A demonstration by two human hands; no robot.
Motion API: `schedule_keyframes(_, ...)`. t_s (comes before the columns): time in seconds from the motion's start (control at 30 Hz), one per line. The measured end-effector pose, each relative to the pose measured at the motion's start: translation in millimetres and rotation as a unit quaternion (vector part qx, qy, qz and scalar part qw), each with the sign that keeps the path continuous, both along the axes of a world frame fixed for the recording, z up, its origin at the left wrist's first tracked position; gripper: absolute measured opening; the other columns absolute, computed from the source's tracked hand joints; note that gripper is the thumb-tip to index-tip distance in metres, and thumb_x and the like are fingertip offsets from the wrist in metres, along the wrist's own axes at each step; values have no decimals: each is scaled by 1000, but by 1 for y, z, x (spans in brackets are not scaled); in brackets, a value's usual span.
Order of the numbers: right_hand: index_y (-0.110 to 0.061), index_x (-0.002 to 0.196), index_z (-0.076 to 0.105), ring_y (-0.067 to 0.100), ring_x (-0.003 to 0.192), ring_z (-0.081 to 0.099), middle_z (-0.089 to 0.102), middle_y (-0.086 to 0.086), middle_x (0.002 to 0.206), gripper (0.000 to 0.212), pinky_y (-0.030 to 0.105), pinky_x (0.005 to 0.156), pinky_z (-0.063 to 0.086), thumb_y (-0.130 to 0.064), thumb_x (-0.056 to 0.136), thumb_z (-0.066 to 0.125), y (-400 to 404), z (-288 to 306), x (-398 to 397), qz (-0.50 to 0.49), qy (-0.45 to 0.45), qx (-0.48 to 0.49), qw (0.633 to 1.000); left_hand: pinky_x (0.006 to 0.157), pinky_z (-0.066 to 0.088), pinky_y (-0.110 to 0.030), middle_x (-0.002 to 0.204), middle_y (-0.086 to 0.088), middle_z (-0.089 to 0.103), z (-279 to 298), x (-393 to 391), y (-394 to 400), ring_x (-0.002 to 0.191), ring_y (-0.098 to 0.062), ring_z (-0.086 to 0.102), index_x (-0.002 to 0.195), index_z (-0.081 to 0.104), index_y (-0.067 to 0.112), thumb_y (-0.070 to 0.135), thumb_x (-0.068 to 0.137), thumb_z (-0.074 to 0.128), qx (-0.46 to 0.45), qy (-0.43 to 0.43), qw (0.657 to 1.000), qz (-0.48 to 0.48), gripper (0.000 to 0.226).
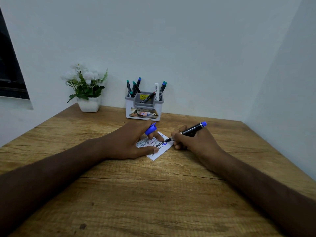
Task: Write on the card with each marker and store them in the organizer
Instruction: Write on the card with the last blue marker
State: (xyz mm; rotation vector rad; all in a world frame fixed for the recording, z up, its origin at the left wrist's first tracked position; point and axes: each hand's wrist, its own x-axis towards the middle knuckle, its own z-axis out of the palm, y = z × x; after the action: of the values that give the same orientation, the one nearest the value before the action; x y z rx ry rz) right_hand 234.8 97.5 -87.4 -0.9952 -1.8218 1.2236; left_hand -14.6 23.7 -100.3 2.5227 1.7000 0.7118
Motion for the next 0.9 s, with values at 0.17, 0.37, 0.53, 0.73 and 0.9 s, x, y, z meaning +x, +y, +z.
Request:
schedule_keyframes(0.17, 1, 92, 78, 17, 63, 70, 76, 8, 70, 11, 24, 65, 56, -9, 92, 73, 2, -2, 0, -10, 2, 2, 1000, 74, 42, -21, 103, 26, 59, 0, 0, 0, 93, -3, 59, 123, 60, 34, 69, 90, 65, 6, -8, 1000, -13, 49)
schedule_keyframes(0.37, 7, 95, 75, 19, 61, 69, 75, 12, 71, 10, 25, 62, 56, -3, 92, 73, 3, -1, 1, -10, 29, -22, 999, 70, 40, -17, 102, 25, 61, 1, 0, 0, 89, -1, 58, 119, 59, 33, 65, 91, 68, 9, -8, 1000, -10, 43)
schedule_keyframes(0.53, 6, 90, 76, 18, 60, 70, 75, 12, 71, 9, 24, 61, 57, -2, 92, 72, 4, 0, 0, -19, 36, -27, 999, 69, 38, -17, 103, 24, 62, 1, 0, -1, 89, -1, 58, 118, 58, 34, 65, 92, 67, 5, -2, 1000, -7, 41)
schedule_keyframes(0.73, -1, 84, 75, 21, 62, 71, 76, 12, 71, 7, 28, 62, 56, -4, 90, 73, 6, -1, -1, -44, 38, -30, 998, 80, 48, -26, 112, 22, 59, 5, -3, -5, 99, -4, 56, 121, 59, 33, 54, 94, 66, -26, 1, 1000, -12, 34)
schedule_keyframes(0.9, 4, 94, 75, 18, 60, 65, 72, 11, 76, 15, 29, 55, 56, -11, 94, 73, -2, 10, 3, -61, 150, -42, 986, 79, 45, -21, 110, 23, 58, 5, -4, -5, 100, -2, 54, 117, 57, 33, 50, 94, 69, -21, 2, 1000, -19, 31)
